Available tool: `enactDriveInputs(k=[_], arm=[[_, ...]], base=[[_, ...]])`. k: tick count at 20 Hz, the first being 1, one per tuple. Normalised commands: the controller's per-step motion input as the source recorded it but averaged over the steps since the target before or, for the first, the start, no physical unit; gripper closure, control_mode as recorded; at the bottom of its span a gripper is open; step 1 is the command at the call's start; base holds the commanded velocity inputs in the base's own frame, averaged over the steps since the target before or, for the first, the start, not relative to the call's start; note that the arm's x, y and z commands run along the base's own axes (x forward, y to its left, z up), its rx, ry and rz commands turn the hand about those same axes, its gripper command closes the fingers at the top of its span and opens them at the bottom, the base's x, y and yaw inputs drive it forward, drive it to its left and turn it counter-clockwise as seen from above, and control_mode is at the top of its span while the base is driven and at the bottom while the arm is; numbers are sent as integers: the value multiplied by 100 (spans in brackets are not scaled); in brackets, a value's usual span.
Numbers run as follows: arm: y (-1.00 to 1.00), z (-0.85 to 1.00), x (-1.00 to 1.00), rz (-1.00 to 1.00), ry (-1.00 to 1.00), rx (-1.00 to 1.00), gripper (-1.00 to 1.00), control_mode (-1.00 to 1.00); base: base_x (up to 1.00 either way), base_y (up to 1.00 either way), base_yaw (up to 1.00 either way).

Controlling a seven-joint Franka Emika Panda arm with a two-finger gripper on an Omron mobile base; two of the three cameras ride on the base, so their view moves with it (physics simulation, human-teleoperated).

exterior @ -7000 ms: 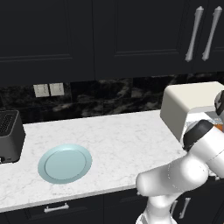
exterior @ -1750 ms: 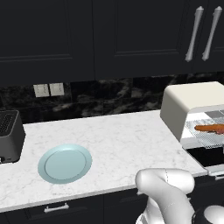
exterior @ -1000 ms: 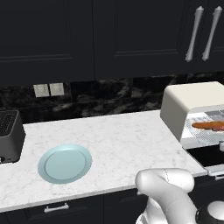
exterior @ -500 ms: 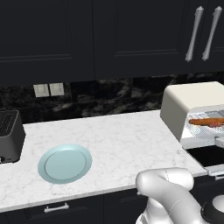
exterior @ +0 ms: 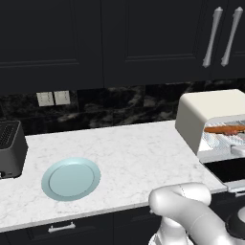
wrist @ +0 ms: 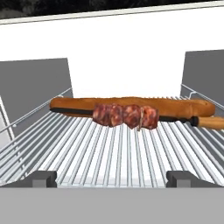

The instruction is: Pick up the kebab skewer and baguette bread, and place them inside the toaster oven. Close the toaster oven door and start by setting the timer.

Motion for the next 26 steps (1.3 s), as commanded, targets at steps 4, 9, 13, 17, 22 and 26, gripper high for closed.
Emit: enactDriveInputs(k=[4,9,13,17,22,26], arm=[[0,0,25,0,-1,0,-100,-100],[0,0,26,0,-2,0,-100,-100],[0,0,25,0,-2,0,-100,-100],[0,0,23,0,-1,0,-100,-100],[2,0,17,0,0,0,-100,-100],[4,0,19,0,0,0,-100,-100]], base=[[0,0,0],[0,0,0],[0,0,0],[0,0,0],[0,0,0],[0,0,0]])
